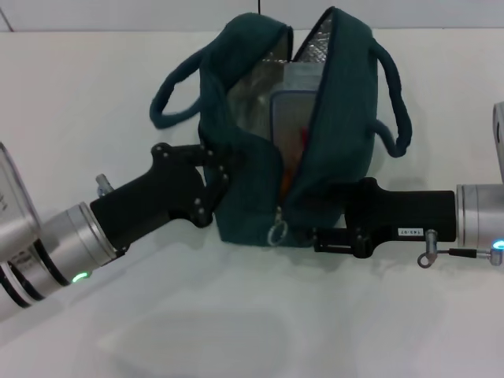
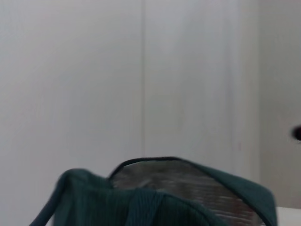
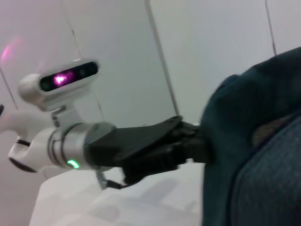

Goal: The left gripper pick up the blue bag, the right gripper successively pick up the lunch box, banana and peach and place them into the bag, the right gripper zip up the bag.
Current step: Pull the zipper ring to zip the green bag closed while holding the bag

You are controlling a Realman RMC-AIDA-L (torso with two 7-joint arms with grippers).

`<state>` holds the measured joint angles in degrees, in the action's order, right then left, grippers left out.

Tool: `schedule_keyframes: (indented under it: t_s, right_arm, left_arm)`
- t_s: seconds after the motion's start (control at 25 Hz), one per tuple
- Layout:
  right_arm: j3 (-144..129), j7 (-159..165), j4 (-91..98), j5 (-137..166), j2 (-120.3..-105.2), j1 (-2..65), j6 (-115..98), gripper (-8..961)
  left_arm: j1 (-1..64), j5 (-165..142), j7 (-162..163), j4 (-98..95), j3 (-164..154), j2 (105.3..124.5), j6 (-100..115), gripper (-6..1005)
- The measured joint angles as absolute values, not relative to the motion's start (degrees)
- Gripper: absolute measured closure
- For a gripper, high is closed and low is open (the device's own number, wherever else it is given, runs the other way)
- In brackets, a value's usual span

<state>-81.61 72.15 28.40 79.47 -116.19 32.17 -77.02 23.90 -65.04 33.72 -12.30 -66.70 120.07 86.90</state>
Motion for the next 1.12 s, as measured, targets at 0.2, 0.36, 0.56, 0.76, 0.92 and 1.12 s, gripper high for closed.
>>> schedule_keyframes:
  t_s: [0.2,0.36,0.56,0.76,0.92,1.12]
  right_arm:
    - [-81.25,72.11,28.57,78.11,-115.95,30.88,-74.91,419]
    - [-81.5,72.03,28.65,77.89,-115.47,30.53,-77.11,420]
    - [-81.38,72.35,28.65,80.34,-115.11,30.5,-80.47,420]
    - [-81.76,72.7,28.16,81.41,-115.41,30.97,-79.86,421]
    - [-81.59,72.77,28.16,81.52,-115.5,30.69,-78.9,422]
    - [-81.46,72.89,28.14,81.56,-115.39,30.53,-78.45,422]
  left_arm:
    - [23.26,-65.08,30.19,-12.25,-68.1,119.89,90.48,933]
    - [22.89,-65.0,29.46,-12.21,-68.15,120.02,91.46,952]
    - [22.95,-65.76,29.41,-12.21,-68.53,120.09,92.36,954]
    - [23.39,-65.86,29.52,-12.21,-69.76,120.03,93.52,954]
    - [23.44,-65.91,29.61,-12.21,-70.13,120.02,93.81,953]
    - [23.47,-65.9,29.67,-12.22,-70.17,120.04,93.86,953]
